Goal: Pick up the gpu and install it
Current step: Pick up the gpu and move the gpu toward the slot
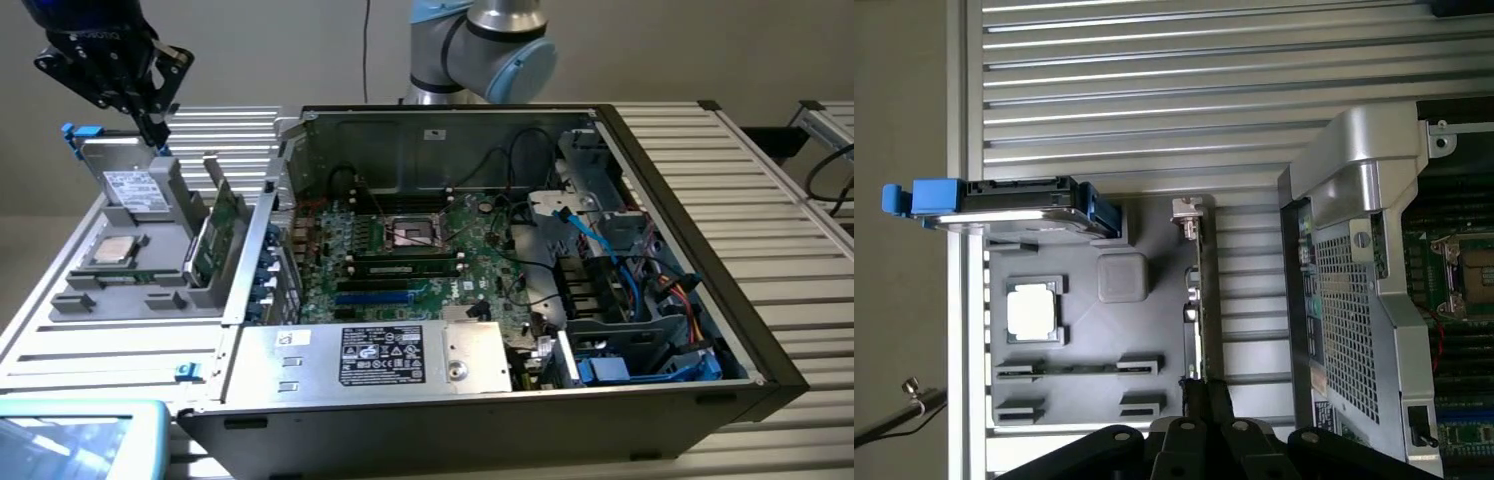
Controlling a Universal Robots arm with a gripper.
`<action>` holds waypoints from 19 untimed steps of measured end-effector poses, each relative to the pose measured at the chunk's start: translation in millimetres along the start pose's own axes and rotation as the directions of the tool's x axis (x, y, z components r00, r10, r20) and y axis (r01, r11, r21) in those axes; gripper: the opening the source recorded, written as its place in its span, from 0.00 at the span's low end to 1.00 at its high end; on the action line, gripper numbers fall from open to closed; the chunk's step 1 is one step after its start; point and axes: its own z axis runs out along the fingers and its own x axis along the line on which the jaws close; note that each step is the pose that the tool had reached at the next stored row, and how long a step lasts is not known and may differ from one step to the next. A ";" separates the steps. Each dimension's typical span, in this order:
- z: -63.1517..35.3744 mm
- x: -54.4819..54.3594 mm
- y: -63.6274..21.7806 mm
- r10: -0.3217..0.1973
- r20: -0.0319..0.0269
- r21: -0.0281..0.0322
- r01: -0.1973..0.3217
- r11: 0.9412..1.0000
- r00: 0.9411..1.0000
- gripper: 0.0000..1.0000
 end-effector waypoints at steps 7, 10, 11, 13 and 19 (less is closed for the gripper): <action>0.0 0.0 0.0 0.000 0.000 0.000 0.000 1.000 1.000 0.19; 0.0 0.0 0.0 0.000 0.000 0.000 0.000 1.000 1.000 0.31; 0.0 0.0 0.0 0.000 0.000 0.000 0.000 1.000 1.000 0.37; 0.0 0.0 0.0 0.000 0.000 0.000 0.000 1.000 1.000 0.44; 5.3 1.1 0.4 0.000 0.002 0.008 0.000 1.000 1.000 0.44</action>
